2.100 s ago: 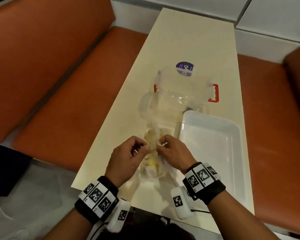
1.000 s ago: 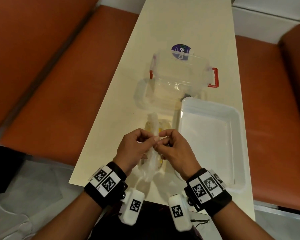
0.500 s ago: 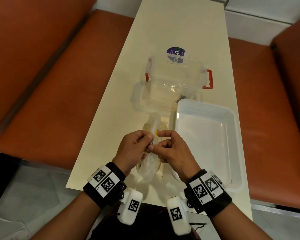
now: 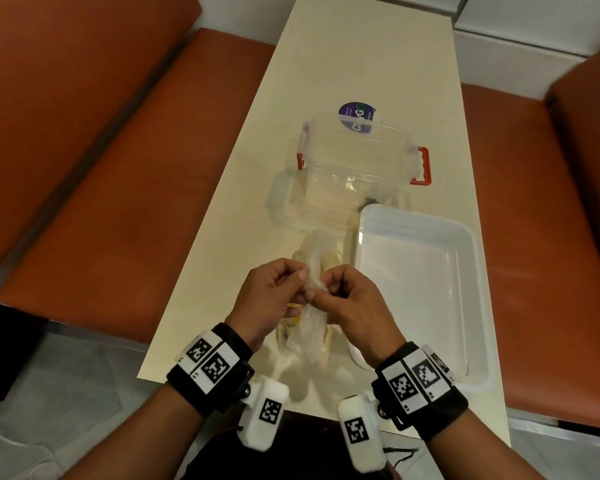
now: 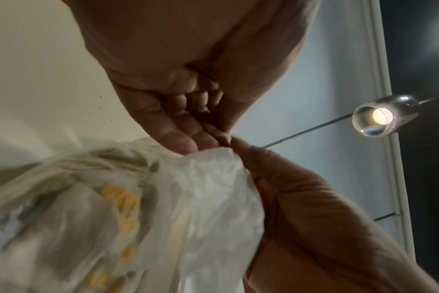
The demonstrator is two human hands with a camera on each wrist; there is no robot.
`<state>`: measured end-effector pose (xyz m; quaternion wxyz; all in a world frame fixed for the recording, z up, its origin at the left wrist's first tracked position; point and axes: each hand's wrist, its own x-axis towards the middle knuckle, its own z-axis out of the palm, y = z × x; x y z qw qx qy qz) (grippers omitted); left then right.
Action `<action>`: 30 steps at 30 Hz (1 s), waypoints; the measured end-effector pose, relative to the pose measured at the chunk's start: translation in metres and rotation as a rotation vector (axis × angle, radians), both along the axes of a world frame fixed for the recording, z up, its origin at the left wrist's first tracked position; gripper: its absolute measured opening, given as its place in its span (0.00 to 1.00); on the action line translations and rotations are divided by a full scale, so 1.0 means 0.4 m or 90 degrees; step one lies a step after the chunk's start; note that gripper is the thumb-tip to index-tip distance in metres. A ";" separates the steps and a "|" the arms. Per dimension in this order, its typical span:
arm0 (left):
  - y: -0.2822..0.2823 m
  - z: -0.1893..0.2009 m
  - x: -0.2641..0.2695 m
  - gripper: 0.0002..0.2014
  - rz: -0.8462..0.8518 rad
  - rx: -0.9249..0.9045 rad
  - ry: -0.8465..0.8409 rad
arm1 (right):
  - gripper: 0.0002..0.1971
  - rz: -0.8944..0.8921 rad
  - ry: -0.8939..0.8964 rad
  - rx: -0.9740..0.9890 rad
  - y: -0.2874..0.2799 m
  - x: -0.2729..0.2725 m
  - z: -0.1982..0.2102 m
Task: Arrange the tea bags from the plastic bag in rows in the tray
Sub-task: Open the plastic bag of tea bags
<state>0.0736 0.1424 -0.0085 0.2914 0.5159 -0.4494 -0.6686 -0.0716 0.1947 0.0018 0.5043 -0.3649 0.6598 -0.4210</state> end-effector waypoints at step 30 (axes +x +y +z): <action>-0.008 0.060 -0.012 0.07 -0.050 -0.003 0.031 | 0.09 -0.021 0.062 -0.048 0.004 -0.015 0.050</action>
